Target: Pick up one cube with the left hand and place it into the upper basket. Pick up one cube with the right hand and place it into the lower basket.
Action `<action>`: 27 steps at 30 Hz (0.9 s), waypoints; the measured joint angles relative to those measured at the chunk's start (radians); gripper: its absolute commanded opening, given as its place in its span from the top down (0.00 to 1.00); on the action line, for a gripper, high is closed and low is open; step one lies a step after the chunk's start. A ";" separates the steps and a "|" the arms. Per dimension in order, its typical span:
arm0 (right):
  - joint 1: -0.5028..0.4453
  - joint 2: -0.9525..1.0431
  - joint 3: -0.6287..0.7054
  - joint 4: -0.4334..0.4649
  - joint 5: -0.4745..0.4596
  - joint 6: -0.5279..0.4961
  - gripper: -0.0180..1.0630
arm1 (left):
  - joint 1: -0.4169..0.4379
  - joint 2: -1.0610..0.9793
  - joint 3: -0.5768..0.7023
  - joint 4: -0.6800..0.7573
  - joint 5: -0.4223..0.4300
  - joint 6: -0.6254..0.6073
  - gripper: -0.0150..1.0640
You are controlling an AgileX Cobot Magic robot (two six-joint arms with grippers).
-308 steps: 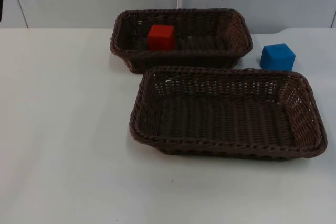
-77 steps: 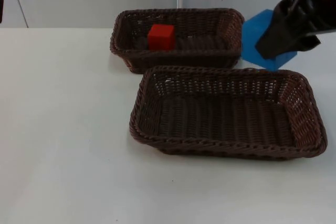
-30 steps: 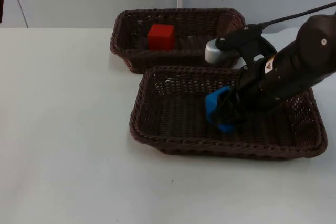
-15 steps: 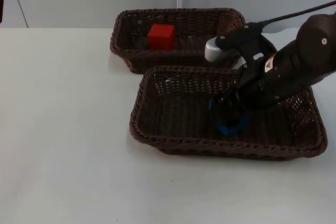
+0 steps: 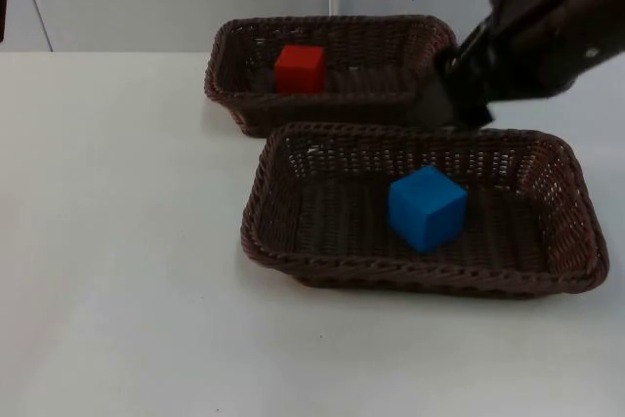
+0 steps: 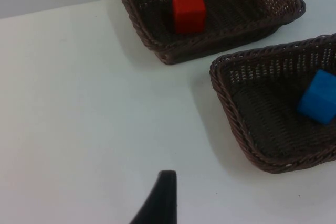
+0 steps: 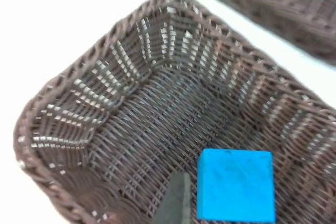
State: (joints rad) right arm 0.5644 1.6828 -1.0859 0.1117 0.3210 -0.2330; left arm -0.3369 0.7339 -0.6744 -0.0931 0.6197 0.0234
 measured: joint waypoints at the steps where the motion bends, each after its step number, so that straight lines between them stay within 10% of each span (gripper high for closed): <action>1: 0.000 -0.029 0.000 0.000 0.023 0.000 0.31 | 0.000 0.000 0.000 0.000 0.000 0.000 0.18; 27: 0.000 -0.347 0.000 0.002 0.199 0.009 0.31 | 0.000 -0.006 0.000 0.000 0.000 0.000 0.18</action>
State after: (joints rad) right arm 0.5644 1.3359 -1.0859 0.1136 0.5202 -0.2245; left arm -0.3369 0.7275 -0.6744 -0.0931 0.6197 0.0234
